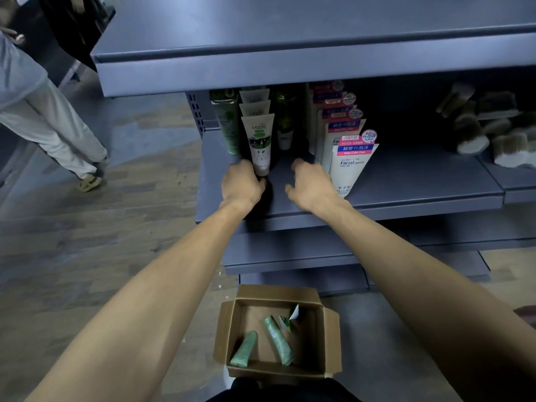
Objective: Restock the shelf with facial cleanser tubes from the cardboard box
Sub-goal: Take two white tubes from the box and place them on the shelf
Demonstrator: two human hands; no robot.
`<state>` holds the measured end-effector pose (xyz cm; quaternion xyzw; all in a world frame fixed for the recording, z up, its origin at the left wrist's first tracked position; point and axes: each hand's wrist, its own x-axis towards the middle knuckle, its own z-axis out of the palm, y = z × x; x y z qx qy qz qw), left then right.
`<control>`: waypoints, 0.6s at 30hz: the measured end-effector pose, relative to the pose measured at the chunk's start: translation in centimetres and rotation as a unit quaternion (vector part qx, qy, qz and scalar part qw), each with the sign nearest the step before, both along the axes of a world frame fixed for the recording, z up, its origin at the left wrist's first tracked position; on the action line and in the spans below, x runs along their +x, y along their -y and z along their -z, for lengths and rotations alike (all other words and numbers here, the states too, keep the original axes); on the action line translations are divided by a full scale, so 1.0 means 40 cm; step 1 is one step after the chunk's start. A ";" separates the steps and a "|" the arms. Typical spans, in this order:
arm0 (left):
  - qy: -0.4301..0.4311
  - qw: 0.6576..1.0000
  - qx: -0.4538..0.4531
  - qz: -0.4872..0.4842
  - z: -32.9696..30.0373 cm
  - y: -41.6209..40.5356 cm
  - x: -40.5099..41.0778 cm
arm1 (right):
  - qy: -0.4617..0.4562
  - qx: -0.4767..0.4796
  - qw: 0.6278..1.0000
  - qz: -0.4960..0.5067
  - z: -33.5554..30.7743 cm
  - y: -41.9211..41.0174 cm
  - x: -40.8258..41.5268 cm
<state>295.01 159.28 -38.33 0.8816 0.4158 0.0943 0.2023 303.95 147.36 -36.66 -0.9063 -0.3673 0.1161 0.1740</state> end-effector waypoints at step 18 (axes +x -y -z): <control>-0.092 0.974 0.178 0.102 0.006 0.113 -0.109 | 0.015 0.005 1.000 0.001 -0.009 0.034 -0.042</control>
